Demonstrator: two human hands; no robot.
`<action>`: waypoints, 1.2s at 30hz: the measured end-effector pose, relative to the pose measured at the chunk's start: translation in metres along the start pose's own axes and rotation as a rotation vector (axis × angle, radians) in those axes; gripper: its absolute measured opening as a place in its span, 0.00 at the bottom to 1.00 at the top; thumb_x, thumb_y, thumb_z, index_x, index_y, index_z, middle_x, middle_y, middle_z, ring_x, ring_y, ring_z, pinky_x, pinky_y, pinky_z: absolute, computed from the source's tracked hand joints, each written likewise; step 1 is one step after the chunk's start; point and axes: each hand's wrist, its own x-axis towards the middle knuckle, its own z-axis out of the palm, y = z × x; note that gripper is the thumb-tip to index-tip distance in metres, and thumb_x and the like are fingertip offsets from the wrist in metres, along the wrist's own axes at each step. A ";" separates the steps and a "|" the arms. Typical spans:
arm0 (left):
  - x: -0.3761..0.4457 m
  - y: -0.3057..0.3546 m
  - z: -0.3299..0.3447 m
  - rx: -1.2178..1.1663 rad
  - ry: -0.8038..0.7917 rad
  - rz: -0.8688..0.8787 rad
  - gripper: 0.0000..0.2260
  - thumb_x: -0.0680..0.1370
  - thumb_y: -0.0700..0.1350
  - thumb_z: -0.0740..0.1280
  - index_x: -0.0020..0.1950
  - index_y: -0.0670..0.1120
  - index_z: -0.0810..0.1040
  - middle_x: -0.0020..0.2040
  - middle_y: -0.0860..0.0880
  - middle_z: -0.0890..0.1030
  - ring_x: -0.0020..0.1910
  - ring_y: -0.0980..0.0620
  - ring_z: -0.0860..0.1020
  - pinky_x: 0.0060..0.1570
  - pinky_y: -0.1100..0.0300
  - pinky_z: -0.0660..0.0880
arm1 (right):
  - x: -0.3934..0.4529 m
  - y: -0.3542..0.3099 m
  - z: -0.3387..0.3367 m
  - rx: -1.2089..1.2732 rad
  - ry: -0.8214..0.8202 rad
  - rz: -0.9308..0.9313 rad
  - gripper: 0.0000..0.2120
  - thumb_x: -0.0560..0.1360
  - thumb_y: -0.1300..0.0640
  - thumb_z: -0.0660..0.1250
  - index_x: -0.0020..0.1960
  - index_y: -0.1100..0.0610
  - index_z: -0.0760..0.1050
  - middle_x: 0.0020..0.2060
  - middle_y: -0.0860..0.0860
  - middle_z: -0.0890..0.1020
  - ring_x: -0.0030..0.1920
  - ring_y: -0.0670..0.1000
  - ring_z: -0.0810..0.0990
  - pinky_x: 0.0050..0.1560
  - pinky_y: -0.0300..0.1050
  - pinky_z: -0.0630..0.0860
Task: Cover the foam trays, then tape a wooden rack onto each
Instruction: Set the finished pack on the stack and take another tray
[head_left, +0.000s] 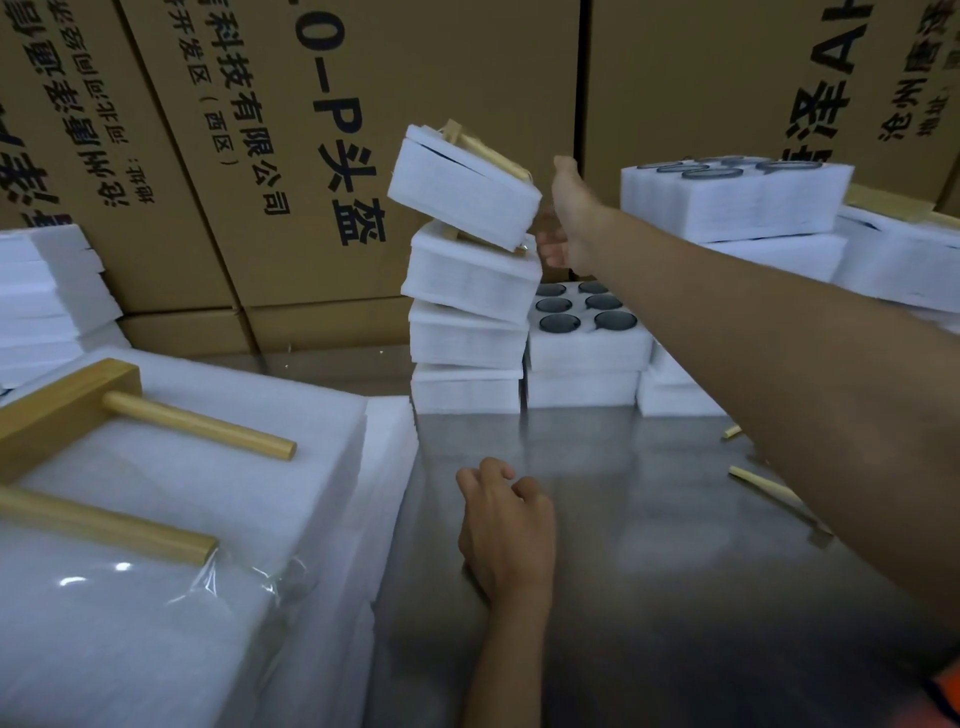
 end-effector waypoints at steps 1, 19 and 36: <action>0.000 0.000 0.000 -0.002 -0.002 -0.003 0.01 0.81 0.47 0.61 0.52 0.52 0.71 0.53 0.57 0.65 0.33 0.61 0.67 0.31 0.67 0.61 | 0.003 0.004 -0.003 -0.060 0.051 -0.027 0.25 0.82 0.39 0.48 0.59 0.57 0.73 0.50 0.53 0.76 0.39 0.49 0.71 0.35 0.39 0.70; 0.004 -0.005 0.005 0.018 0.038 0.032 0.02 0.81 0.47 0.62 0.49 0.51 0.71 0.52 0.55 0.68 0.34 0.59 0.69 0.39 0.61 0.68 | 0.005 0.120 -0.052 -1.688 0.017 -0.313 0.26 0.78 0.51 0.62 0.74 0.40 0.61 0.66 0.59 0.72 0.68 0.60 0.68 0.68 0.55 0.58; 0.004 -0.010 -0.013 -0.537 -0.059 -0.099 0.08 0.75 0.51 0.60 0.42 0.51 0.76 0.45 0.42 0.79 0.41 0.40 0.77 0.35 0.50 0.76 | -0.140 0.137 -0.096 -1.516 -0.202 -0.399 0.21 0.75 0.50 0.66 0.67 0.42 0.67 0.66 0.55 0.71 0.67 0.58 0.67 0.66 0.53 0.62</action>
